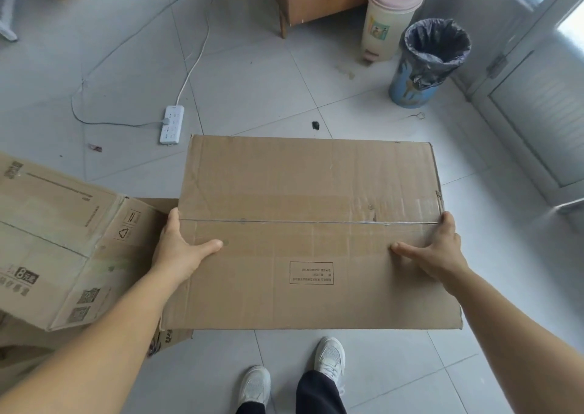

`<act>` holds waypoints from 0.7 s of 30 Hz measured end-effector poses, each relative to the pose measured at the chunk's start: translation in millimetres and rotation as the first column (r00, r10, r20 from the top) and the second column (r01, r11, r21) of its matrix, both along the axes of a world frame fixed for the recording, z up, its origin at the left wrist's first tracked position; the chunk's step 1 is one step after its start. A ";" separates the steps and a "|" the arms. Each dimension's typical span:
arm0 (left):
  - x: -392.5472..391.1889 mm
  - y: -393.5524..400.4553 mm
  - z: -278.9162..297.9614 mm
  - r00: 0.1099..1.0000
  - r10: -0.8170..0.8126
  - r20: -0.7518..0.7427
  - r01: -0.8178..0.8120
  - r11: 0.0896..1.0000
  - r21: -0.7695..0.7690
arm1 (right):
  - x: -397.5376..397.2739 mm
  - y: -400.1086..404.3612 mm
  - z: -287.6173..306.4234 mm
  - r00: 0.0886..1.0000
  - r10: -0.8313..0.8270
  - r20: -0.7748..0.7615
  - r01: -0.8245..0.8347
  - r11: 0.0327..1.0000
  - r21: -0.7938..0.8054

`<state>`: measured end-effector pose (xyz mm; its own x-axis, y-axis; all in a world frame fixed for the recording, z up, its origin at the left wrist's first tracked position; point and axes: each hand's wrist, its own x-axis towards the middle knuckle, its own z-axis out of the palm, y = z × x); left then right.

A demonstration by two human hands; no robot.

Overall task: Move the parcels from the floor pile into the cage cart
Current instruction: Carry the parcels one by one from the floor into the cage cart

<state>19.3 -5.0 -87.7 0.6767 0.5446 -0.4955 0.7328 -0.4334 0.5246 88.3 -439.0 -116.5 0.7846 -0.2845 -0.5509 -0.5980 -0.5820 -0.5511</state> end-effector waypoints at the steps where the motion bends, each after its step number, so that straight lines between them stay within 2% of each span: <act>1: 1.1 -1.1 7.1 1.000 -0.011 0.012 0.011 1.000 -0.005 | -3.8 -1.7 8.3 1.000 -0.012 0.008 0.012 1.000 -0.004; 12: 3.2 -6.6 98.2 0.963 -0.173 0.206 0.192 0.978 -0.077 | -77.8 -8.1 125.2 0.965 -0.187 0.183 0.203 0.976 -0.073; 21: -3.9 -29.9 182.9 0.843 -0.376 0.385 0.433 0.899 -0.071 | -172.6 -22.1 220.1 0.886 -0.362 0.289 0.406 0.907 -0.109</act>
<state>15.4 -34.8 95.2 0.9644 0.1229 -0.2342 0.2628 -0.5463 0.7953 -84.3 -461.1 103.6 0.7025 -0.6599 -0.2665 -0.6437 -0.4293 -0.6336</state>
